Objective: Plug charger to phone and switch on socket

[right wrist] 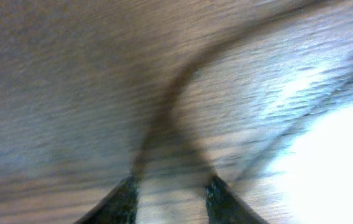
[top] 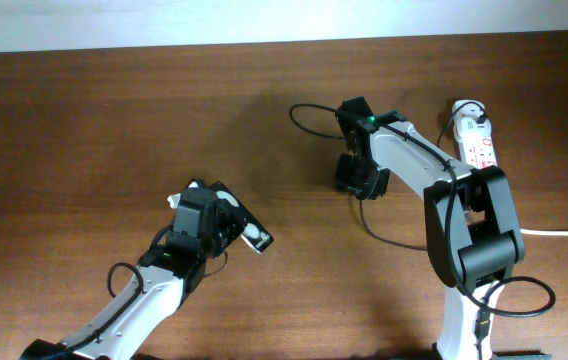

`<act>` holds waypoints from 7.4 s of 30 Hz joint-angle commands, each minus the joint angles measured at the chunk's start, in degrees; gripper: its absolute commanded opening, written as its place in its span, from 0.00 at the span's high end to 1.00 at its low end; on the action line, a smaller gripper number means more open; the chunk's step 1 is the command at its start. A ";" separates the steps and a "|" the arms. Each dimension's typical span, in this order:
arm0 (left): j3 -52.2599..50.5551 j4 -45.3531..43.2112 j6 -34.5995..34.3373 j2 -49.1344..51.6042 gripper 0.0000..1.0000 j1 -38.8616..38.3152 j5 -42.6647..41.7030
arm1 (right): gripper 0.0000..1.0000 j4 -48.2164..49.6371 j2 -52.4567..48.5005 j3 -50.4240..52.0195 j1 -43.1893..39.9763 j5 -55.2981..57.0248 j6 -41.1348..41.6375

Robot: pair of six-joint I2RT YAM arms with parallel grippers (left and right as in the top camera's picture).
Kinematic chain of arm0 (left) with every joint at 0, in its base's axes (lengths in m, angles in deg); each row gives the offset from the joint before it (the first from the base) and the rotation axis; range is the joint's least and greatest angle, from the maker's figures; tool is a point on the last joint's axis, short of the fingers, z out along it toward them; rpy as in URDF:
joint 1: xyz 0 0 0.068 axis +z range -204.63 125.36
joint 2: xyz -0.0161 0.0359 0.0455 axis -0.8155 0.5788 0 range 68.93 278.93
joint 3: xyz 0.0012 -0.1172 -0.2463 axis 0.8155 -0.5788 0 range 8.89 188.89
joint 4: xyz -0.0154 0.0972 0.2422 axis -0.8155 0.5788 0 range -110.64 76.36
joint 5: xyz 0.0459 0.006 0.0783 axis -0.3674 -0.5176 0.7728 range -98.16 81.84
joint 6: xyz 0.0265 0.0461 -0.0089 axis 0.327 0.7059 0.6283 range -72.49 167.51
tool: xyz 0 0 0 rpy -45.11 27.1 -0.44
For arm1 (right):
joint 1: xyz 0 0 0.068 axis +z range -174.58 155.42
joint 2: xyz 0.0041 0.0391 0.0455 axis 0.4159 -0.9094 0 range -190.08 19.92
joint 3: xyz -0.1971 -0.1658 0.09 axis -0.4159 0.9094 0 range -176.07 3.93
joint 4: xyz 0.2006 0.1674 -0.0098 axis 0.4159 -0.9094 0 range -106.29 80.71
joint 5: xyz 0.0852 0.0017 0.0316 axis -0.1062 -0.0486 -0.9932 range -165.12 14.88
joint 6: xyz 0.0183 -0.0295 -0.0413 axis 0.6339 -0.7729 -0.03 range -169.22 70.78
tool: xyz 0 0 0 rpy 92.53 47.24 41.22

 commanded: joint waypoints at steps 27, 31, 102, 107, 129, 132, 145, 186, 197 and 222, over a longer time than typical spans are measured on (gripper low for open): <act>1.16 -0.37 0.90 -0.35 0.99 0.13 -0.61 | 0.96 14.51 -3.78 1.66 -1.92 -5.51 -14.88; 1.14 -0.39 0.90 -0.35 1.00 0.13 -0.63 | 0.96 11.41 -2.67 1.55 -2.05 -6.36 -17.84; 1.16 -45.13 -14.47 -0.35 1.00 2.38 -40.54 | 0.96 11.87 61.48 33.05 15.74 -29.59 -15.21; 1.16 -45.13 -16.22 -0.35 1.00 2.38 -40.33 | 0.96 12.04 61.48 33.05 15.74 -29.57 -15.21; 1.16 -45.09 -14.14 -0.35 1.00 2.32 -41.09 | 0.96 12.13 61.48 33.05 15.74 -29.99 -15.21; 1.14 -45.11 -14.19 -0.35 1.00 2.32 -42.10 | 0.96 12.31 61.48 33.05 15.74 -29.99 -15.21; 1.16 -45.18 -14.84 -0.35 1.00 2.32 -48.43 | 0.96 20.17 58.40 33.05 15.74 -29.31 -15.21; 50.66 28.70 44.72 37.22 1.00 2.38 -44.98 | 0.01 -4.13 84.48 29.14 15.69 -21.84 -23.87; 50.49 24.28 35.71 45.44 0.98 2.36 -28.46 | 0.01 -4.13 84.48 29.14 15.69 -21.84 -23.87; 50.49 37.99 36.00 50.18 0.12 2.38 -5.77 | 0.01 -4.13 84.48 29.14 15.69 -21.84 -23.87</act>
